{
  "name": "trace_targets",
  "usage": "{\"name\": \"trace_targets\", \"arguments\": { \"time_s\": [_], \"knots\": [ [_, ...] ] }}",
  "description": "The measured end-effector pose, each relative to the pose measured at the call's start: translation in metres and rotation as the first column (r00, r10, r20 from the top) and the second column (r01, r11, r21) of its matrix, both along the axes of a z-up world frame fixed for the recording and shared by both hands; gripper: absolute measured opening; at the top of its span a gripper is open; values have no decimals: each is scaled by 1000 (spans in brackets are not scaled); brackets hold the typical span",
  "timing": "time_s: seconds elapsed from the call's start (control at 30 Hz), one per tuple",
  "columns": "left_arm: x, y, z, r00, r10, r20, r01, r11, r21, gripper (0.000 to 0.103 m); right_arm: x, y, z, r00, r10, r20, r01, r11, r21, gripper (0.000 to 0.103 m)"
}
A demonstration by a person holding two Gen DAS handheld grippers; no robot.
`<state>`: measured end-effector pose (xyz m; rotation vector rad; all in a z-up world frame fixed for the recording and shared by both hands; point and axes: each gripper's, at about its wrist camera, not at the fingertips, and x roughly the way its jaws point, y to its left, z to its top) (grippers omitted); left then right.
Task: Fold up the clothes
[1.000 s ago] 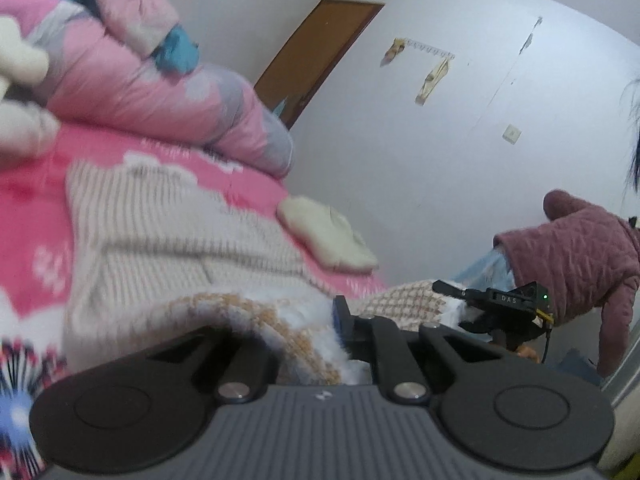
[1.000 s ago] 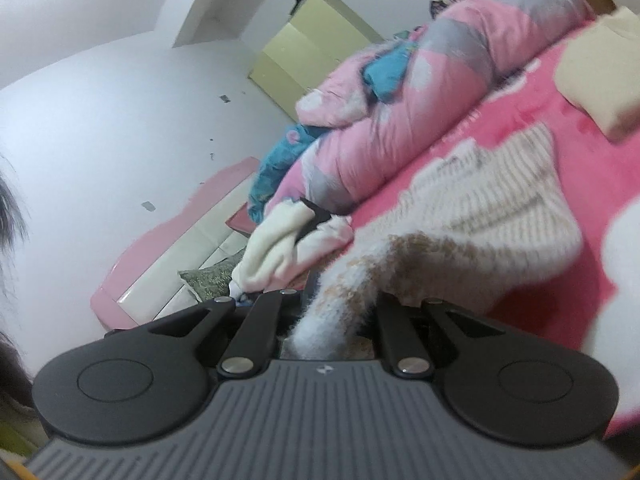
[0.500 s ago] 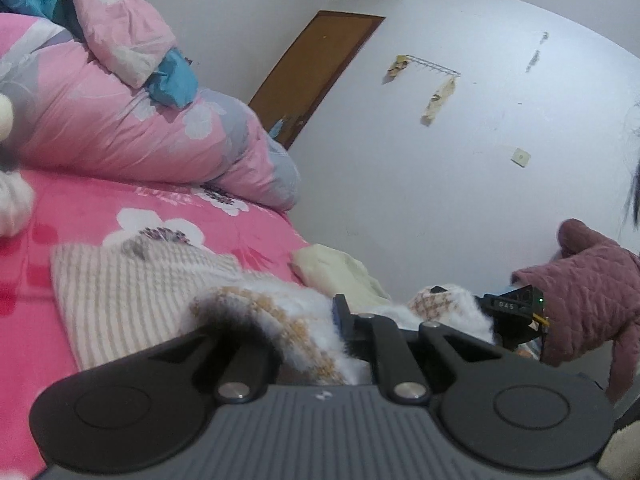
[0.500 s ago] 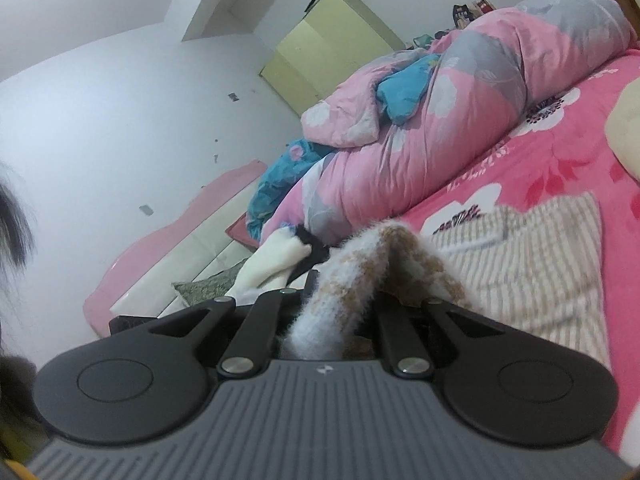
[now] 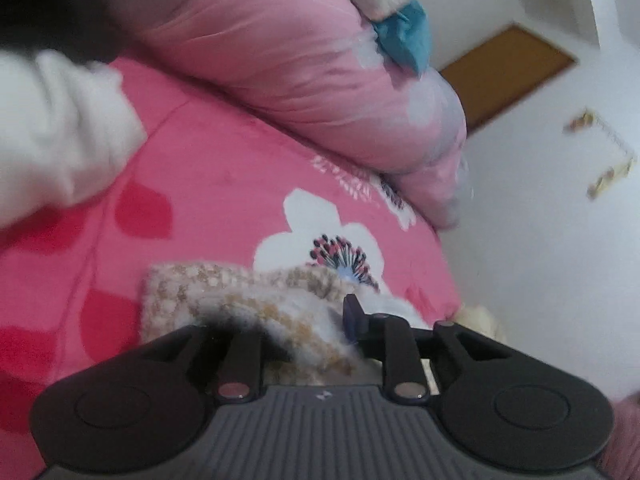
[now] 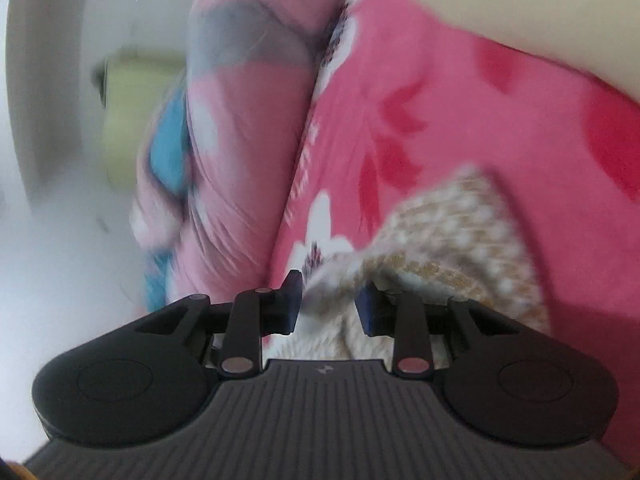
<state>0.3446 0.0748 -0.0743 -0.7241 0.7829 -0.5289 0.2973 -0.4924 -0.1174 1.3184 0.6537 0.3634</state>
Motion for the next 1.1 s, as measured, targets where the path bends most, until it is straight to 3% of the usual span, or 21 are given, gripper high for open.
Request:
{"name": "trace_targets", "arguments": {
  "time_s": [0.03, 0.1, 0.2, 0.27, 0.4, 0.57, 0.7, 0.8, 0.87, 0.93, 1.0, 1.1],
  "knots": [
    [-3, 3, 3, 1000, 7, 25, -7, 1000, -14, 49, -9, -4, -1, 999, -17, 37, 15, 999, 32, 35],
    [-11, 11, 11, 996, 44, 81, -42, 999, -34, 66, -28, -14, 10, 992, -64, 105, 61, 998, 33, 56],
    [-14, 30, 25, 983, 140, 119, -127, 986, -110, 67, -53, -32, 28, 971, -147, 188, 141, 989, 43, 58],
    [-20, 39, 34, 975, 183, 122, -169, 978, -123, 67, -67, -40, 38, 959, -181, 217, 173, 983, 57, 59],
    [-55, 42, 60, 971, 178, 157, -173, 984, -46, 69, -103, -35, 55, 964, -142, 226, 144, 990, 5, 60],
    [-135, 48, 75, 977, 139, 159, -149, 988, 47, 80, -170, -13, 68, 980, -17, 200, 35, 996, -84, 63],
    [-208, 53, 56, 993, 66, 94, -70, 997, 43, 82, -229, 11, 54, 989, 72, 128, -60, 994, -93, 68],
    [-243, 47, 18, 1000, -7, -23, 5, 998, -57, 87, -248, 34, 31, 990, 139, 4, -138, 985, -106, 69],
    [-248, 36, -9, 994, -12, -111, 3, 997, -83, 87, -247, 45, 19, 987, 150, -49, -155, 979, -131, 69],
    [-242, 27, -29, 984, 49, -171, -65, 994, -85, 87, -236, 51, 11, 988, 135, -78, -146, 974, -172, 69],
    [-234, 26, -40, 974, 147, -174, -165, 982, -92, 83, -219, 48, 5, 995, 61, -77, -76, 976, -205, 68],
    [-226, 27, -51, 943, 294, -157, -315, 940, -129, 79, -199, 44, -4, 999, -35, -41, 28, 986, -165, 64]
  ]
}}
